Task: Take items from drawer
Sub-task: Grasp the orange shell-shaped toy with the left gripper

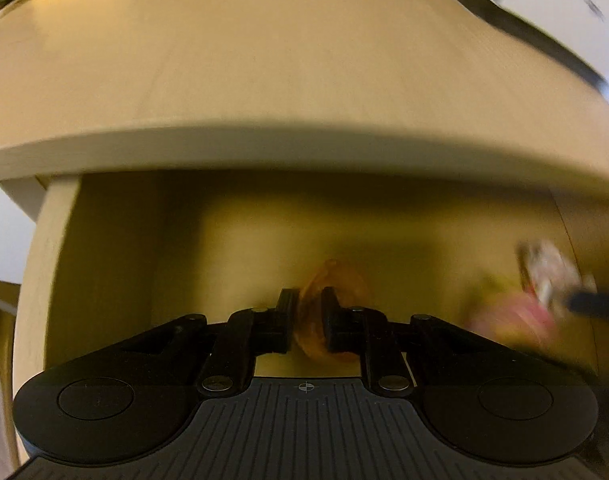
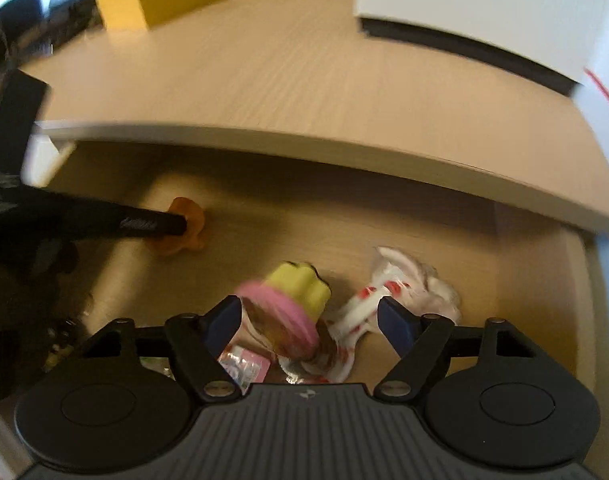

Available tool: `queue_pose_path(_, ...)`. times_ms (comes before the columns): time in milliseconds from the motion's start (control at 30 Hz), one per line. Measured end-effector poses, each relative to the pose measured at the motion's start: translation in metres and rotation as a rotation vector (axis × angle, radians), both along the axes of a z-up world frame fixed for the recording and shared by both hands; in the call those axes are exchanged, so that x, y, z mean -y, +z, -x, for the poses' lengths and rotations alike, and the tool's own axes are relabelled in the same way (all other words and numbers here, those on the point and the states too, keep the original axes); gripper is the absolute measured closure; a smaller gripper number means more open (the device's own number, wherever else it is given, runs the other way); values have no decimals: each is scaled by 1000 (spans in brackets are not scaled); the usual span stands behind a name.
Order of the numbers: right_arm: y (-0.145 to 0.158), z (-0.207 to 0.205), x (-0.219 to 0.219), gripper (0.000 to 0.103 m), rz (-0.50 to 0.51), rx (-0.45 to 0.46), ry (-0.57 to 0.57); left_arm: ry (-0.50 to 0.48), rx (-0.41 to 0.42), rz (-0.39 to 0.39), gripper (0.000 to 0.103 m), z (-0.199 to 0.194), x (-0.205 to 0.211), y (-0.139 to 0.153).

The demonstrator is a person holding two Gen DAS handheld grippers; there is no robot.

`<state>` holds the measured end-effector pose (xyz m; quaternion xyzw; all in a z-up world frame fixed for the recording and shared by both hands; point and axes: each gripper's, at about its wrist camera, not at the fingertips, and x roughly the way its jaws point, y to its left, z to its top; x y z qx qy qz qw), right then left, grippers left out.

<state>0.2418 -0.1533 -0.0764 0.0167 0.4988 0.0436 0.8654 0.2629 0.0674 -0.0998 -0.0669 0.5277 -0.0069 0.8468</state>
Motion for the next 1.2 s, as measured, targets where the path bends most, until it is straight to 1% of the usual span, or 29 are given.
queue_pose_path(33, -4, -5, -3, 42, 7, -32, 11, -37, -13, -2, 86, 4, 3, 1)
queue_pose_path(67, -8, -8, -4, 62, -2, -65, 19, -81, -24, -7, 86, 8, 7, 1)
queue_pose_path(100, -11, -10, -4, 71, -34, -94, 18, -130, -37, -11, 86, 14, 11, 2)
queue_pose_path(167, -13, -11, -1, 73, -85, -119, -9, -171, -62, -7, 86, 24, 15, 3)
queue_pose_path(200, -10, -10, -2, 73, -77, -107, -6, -171, -64, 9, 86, 29, 13, 5)
queue_pose_path(233, -4, -8, -6, 73, -43, -82, 8, -165, -60, 27, 86, 33, 9, 8)
queue_pose_path(267, 3, -5, -11, 70, -5, -54, 25, -149, -57, 46, 86, 36, 5, 12)
queue_pose_path(300, 10, -2, -15, 57, 21, -24, 52, -138, -56, 61, 86, 41, 3, 17)
queue_pose_path(367, 20, 0, -21, 42, 47, 23, 100, -124, -49, 84, 86, 47, -2, 26)
queue_pose_path(400, 23, 0, -24, 40, 49, 51, 126, -121, -41, 86, 86, 51, 0, 32)
queue_pose_path(467, 22, -6, -30, 40, 41, 72, 152, -98, -21, 98, 86, 59, -4, 44)
queue_pose_path(500, 19, -10, -32, 38, 27, 81, 148, -80, -17, 108, 86, 56, -6, 47)
queue_pose_path(567, 11, -19, -40, 33, 2, 108, 127, -41, 2, 121, 86, 63, -13, 51)
queue_pose_path(667, -4, -40, -59, 33, 48, 162, 102, 19, 38, 148, 86, 76, -20, 50)
queue_pose_path(700, -10, -45, -66, 33, 75, 189, 90, 37, 47, 158, 86, 80, -23, 50)
queue_pose_path(767, -17, -53, -74, 33, 97, 229, 48, 71, 69, 169, 86, 89, -27, 48)
queue_pose_path(867, -23, -62, -79, 32, 87, 291, -53, 134, 110, 198, 86, 102, -36, 49)
queue_pose_path(933, -30, -66, -85, 32, 82, 301, -106, 164, 148, 221, 86, 110, -43, 52)
queue_pose_path(967, -32, -65, -87, 32, 81, 287, -118, 173, 168, 229, 86, 114, -52, 59)
queue_pose_path(1033, -34, -58, -92, 32, 72, 278, -120, 192, 206, 257, 86, 113, -55, 63)
queue_pose_path(1133, -27, -48, -94, 31, 109, 332, -122, 188, 285, 278, 86, 114, -51, 63)
queue_pose_path(1167, -26, -47, -94, 26, 127, 353, -133, 187, 306, 278, 86, 114, -50, 60)
queue_pose_path(1200, -29, -44, -95, 25, 143, 365, -139, 190, 319, 281, 86, 113, -49, 56)
